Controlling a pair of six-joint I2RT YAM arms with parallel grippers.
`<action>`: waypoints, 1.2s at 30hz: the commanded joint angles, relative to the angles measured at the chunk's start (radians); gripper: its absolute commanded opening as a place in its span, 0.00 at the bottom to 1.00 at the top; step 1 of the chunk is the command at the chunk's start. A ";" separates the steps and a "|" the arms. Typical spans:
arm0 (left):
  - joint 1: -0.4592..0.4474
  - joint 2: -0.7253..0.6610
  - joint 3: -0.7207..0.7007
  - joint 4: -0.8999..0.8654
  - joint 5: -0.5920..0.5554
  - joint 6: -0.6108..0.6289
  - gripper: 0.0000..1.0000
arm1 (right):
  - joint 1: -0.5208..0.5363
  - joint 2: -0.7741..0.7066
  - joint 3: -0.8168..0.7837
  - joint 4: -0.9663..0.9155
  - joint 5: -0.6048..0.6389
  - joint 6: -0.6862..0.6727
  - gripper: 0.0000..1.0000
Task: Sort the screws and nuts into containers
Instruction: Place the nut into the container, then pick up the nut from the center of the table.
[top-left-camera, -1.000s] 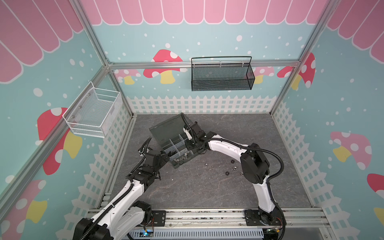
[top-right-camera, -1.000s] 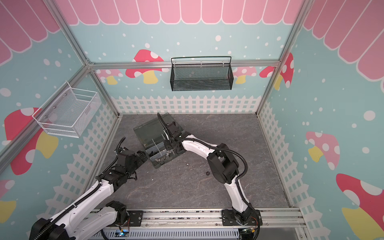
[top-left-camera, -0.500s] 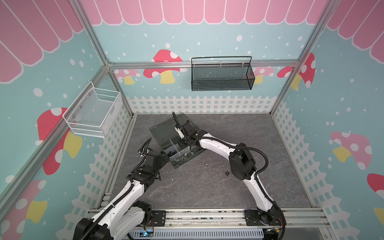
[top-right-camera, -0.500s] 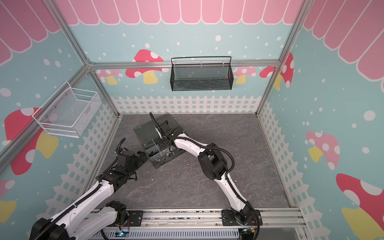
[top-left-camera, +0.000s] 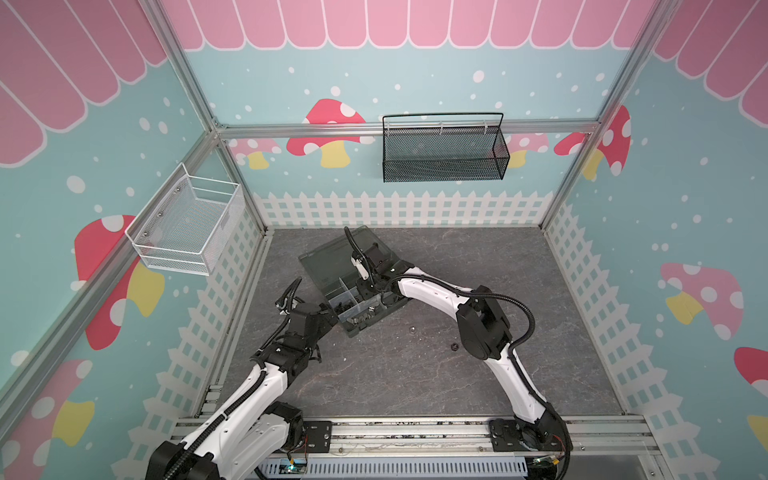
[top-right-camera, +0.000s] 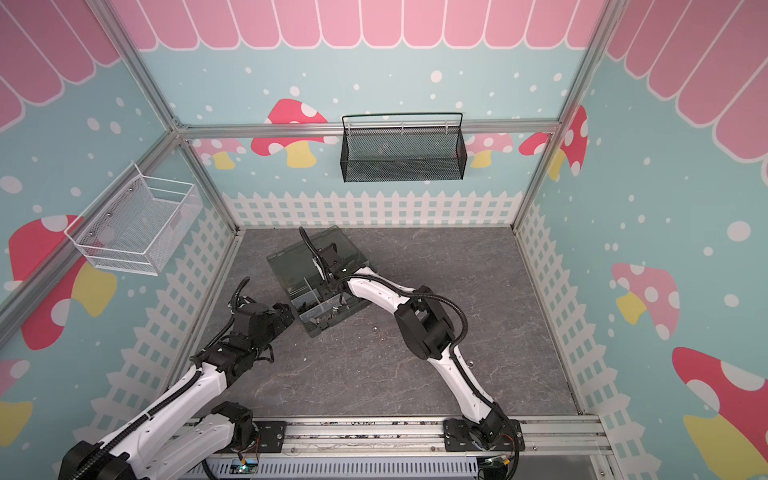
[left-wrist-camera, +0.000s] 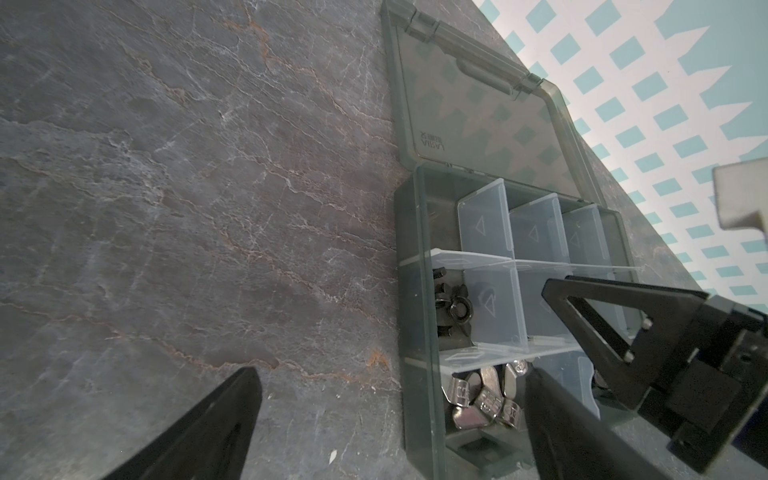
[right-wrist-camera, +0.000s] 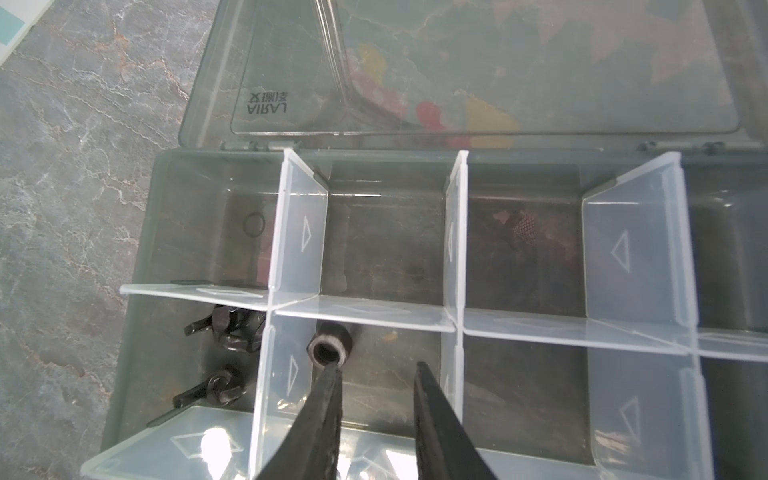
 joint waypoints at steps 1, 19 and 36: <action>0.006 -0.022 -0.016 0.003 -0.024 -0.032 1.00 | 0.005 -0.039 0.001 -0.032 0.025 0.010 0.32; 0.007 -0.021 -0.022 0.008 -0.044 -0.024 1.00 | -0.007 -0.582 -0.619 -0.140 0.192 0.351 0.34; 0.010 0.078 -0.023 0.070 0.022 -0.028 1.00 | -0.129 -0.863 -1.095 -0.211 0.024 0.512 0.56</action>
